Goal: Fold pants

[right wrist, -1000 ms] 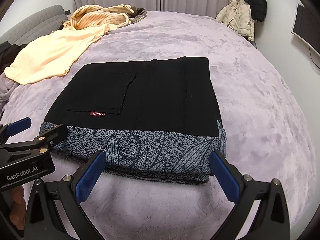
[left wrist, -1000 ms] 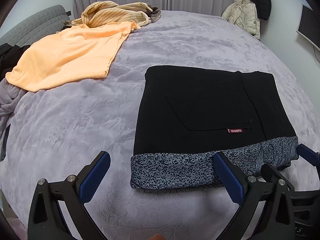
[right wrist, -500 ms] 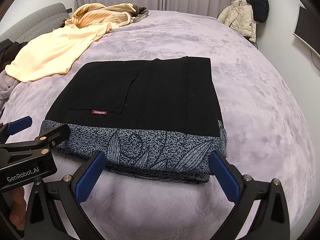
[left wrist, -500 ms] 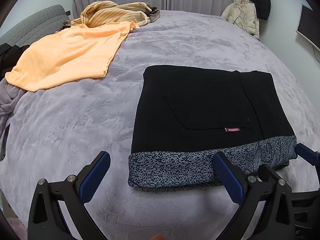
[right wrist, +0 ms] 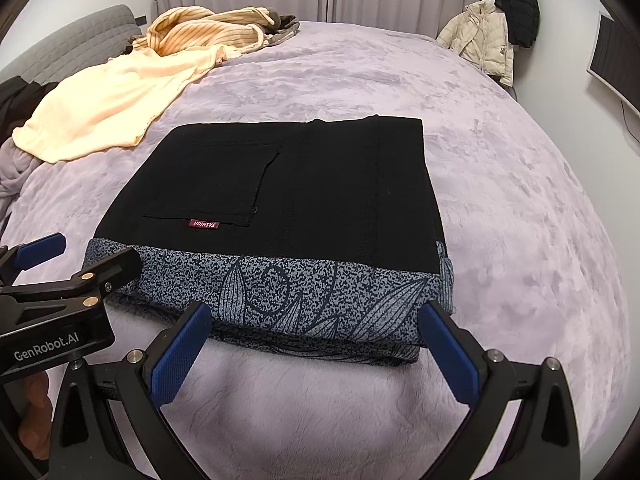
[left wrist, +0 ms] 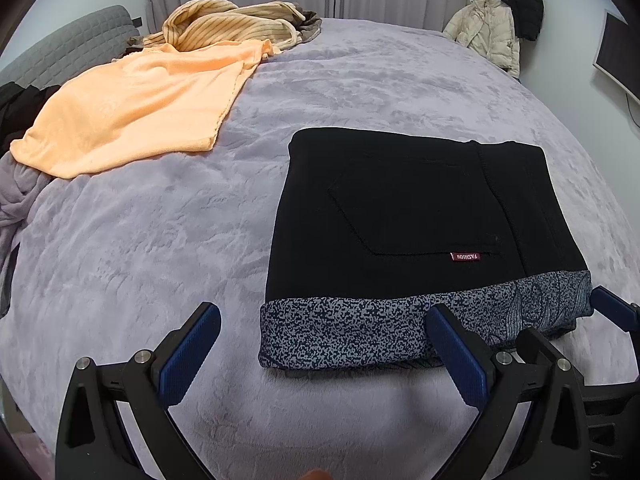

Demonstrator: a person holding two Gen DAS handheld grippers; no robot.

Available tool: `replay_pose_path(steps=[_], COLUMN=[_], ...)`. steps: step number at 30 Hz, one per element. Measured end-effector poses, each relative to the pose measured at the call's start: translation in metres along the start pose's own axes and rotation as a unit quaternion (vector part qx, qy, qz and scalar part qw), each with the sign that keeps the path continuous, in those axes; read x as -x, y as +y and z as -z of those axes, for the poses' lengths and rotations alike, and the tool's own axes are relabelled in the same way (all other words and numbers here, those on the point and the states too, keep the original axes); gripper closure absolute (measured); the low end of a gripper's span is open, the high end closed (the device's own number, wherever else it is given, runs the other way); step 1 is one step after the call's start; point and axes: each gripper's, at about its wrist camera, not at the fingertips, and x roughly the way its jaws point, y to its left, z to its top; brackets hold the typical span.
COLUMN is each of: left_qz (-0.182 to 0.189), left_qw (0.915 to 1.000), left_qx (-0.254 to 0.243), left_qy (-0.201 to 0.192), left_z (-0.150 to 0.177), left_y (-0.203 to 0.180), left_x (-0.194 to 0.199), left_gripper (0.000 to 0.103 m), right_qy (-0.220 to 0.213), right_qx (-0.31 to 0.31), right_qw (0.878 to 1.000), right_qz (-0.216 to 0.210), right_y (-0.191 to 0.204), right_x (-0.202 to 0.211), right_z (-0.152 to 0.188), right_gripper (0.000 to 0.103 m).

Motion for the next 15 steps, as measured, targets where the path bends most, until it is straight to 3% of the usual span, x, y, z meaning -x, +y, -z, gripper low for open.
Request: replay_pose_path(steps=[15], left_qz=[0.0], left_qw=[1.0], left_qx=[0.0], left_qy=[-0.001], left_z=[-0.0008], left_y=[0.0018], left_x=[0.0024], left_gripper=[0.0], right_qy=[-0.002], right_qx=[0.006], right_qw=[1.0], right_qz=[0.0], right_y=[0.0019], right_x=[0.0031], right_z=[-0.0015], right_gripper=[0.0])
